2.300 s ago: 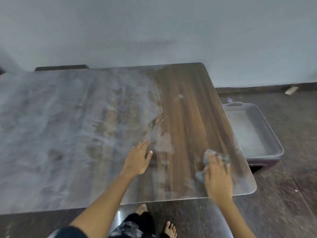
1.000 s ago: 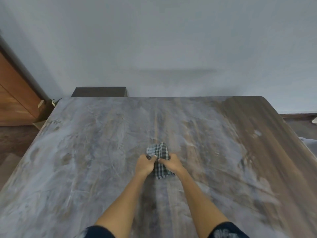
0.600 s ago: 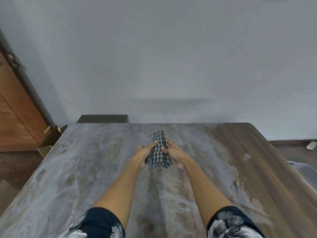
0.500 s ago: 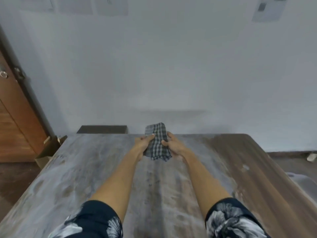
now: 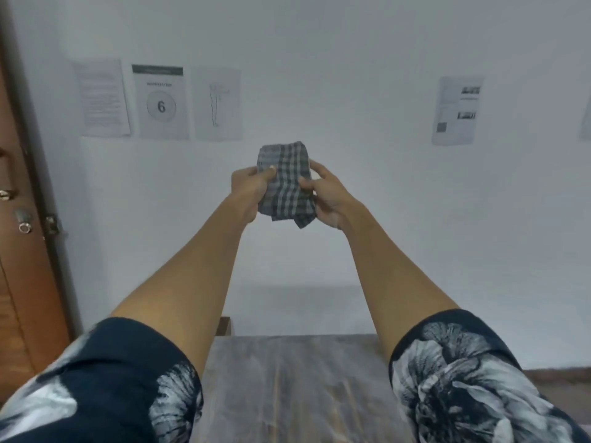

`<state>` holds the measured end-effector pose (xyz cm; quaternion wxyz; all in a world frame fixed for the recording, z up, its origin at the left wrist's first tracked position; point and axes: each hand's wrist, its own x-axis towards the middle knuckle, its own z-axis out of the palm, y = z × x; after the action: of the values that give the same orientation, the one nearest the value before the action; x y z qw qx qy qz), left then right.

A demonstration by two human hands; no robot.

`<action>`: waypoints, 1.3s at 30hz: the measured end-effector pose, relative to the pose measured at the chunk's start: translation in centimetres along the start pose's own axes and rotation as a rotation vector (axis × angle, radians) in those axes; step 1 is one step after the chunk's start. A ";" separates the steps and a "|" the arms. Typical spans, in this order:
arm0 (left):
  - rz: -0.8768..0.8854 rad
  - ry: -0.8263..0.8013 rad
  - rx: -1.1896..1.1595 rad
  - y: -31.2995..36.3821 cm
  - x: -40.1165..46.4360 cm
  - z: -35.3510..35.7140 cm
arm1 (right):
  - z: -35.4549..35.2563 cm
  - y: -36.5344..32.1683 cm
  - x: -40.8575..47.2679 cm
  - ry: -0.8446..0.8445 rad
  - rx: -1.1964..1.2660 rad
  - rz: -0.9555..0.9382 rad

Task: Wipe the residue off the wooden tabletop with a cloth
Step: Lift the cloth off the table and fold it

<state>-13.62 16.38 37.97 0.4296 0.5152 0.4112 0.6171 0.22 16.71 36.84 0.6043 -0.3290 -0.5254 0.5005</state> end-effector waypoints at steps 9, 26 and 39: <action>0.197 0.073 -0.017 5.4 1.4 1.7 | 1.2 -6.4 0.4 0.026 -0.083 -0.110; 0.174 0.045 -0.036 3.1 1.1 2.9 | -0.8 -4.8 -0.6 0.099 -0.070 -0.092; -0.023 -0.284 -0.112 -3.2 -5.6 13.1 | -11.6 -3.3 -10.3 0.432 -0.111 -0.043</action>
<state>0.28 12.79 35.04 0.5188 0.5678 0.3171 0.5549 12.78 7.46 34.10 0.6943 -0.4501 -0.4175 0.3755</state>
